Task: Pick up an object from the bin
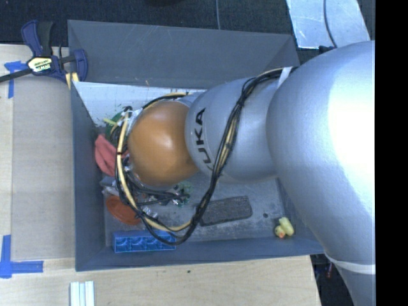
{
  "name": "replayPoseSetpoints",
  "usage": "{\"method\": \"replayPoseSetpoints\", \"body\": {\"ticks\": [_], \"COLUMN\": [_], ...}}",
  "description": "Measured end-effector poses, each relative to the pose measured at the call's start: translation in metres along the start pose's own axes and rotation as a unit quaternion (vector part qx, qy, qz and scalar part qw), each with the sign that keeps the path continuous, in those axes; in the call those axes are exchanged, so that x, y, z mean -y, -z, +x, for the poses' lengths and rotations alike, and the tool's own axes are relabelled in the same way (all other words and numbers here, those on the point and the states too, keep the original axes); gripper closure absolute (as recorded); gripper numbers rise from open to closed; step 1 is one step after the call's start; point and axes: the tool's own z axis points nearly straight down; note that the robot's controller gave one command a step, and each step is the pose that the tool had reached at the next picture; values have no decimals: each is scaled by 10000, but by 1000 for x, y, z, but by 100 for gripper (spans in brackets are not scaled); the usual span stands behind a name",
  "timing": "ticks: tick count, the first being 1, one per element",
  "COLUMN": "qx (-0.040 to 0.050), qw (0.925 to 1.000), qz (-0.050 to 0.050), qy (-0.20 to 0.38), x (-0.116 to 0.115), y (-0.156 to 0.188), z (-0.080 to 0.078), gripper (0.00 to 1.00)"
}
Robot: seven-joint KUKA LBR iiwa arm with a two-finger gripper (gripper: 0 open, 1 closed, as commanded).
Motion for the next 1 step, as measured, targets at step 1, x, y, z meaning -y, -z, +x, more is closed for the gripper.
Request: {"method": "replayPoseSetpoints", "body": {"ticks": [1], "qx": [2], "qw": [9999], "qz": [1], "qy": [-165], "x": [-1], "y": [1], "z": [1], "gripper": [0]}}
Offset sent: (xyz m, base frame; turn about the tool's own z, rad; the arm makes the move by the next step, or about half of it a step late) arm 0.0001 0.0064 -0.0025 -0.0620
